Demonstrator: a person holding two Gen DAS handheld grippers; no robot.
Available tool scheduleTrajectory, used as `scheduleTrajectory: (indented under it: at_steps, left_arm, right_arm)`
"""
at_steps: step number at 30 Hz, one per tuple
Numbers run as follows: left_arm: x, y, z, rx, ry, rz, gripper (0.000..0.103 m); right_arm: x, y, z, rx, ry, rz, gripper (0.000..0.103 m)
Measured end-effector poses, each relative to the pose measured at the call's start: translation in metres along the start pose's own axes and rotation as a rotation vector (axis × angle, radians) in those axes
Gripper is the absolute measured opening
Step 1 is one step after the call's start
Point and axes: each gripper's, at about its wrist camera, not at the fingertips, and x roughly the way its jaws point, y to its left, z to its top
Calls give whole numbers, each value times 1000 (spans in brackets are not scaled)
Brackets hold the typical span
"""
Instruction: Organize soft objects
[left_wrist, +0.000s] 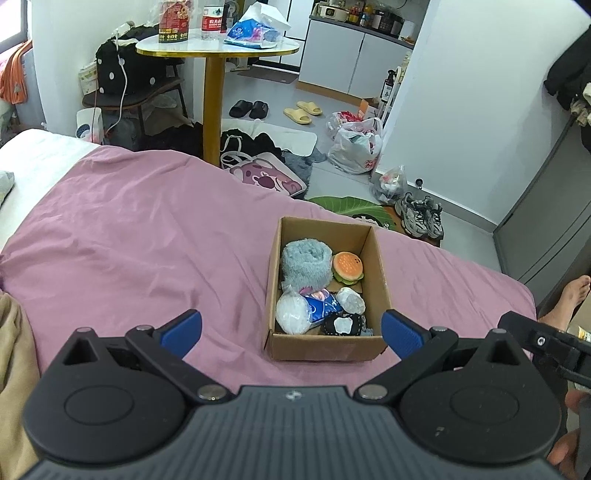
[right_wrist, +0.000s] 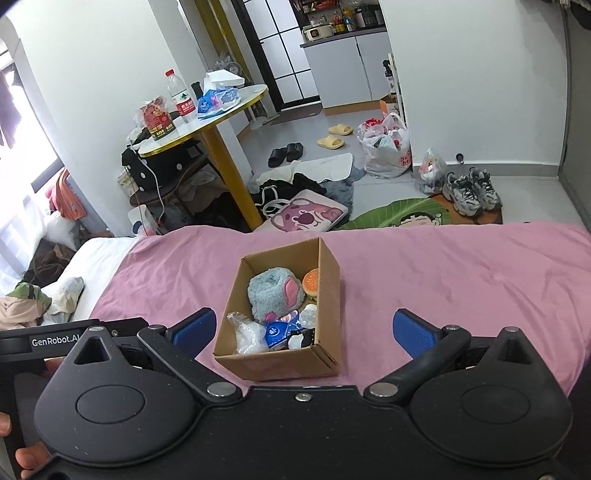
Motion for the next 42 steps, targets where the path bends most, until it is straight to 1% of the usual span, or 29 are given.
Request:
scheduleTrajectory:
  at_steps: [12,19,29,42]
  left_arm:
    - [-27,-7,-11,57,-11,-3,103]
    - [-41,-11,-21,92,-26,16,103]
    - [-55,-13,-29,110,-48,25,103]
    - [-60,-13,-32,128,-53,23,103]
  right_arm:
    - [-27,1,-14,-5,2,5,103]
    - [-35,8,-23,-67,13,-45,103]
    - [-46,11,-27,-81,6,-22,103]
    - [-56,14,-28,-101,-15,-22,103]
